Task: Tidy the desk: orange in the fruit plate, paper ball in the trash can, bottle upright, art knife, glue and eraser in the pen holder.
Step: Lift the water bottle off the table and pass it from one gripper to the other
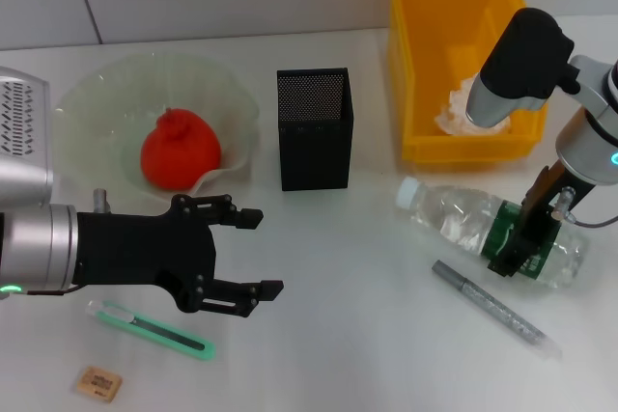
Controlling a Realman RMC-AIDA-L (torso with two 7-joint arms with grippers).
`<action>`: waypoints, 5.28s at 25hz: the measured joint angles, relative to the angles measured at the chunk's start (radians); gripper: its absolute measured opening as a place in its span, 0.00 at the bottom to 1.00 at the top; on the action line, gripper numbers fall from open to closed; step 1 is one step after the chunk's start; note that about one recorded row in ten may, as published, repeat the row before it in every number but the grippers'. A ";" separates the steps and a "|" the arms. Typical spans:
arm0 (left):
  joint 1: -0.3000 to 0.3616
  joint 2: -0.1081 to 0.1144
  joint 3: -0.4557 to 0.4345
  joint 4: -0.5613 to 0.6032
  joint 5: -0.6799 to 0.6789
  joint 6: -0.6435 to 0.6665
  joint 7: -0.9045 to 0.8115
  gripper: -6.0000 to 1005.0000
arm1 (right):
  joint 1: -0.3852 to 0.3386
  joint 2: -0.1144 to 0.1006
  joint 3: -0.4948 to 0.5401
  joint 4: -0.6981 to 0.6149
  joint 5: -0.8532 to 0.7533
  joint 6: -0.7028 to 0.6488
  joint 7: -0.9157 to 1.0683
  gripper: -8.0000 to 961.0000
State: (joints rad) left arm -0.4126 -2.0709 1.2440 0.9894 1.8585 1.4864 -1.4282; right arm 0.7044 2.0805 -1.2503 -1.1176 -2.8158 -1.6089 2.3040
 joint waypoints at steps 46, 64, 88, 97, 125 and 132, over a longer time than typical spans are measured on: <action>0.015 0.000 -0.009 0.001 -0.011 -0.003 0.000 0.73 | -0.439 0.007 0.057 -0.738 0.372 -0.113 -0.047 0.79; 0.019 0.000 -0.021 0.008 -0.044 -0.006 0.010 0.72 | -0.596 0.006 0.323 -0.458 1.004 -0.034 -0.586 0.79; 0.057 0.002 -0.059 -0.081 -0.311 -0.069 0.139 0.71 | -0.431 0.003 0.352 0.373 1.285 0.000 -1.264 0.79; 0.062 0.002 -0.080 -0.193 -0.487 -0.062 0.237 0.71 | -0.385 0.003 0.289 0.363 1.221 0.096 -1.196 0.79; 0.066 -0.003 -0.020 -0.381 -0.821 -0.014 0.224 0.70 | -0.322 0.010 0.219 0.350 1.263 0.166 -1.242 0.79; 0.057 -0.003 0.061 -0.404 -0.895 -0.007 0.213 0.70 | -0.313 0.010 0.172 0.352 1.289 0.217 -1.244 0.79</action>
State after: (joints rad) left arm -0.3560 -2.0740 1.3051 0.5856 0.9639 1.4789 -1.2151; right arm 0.3914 2.0906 -1.0784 -0.7657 -1.5269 -1.3920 1.0603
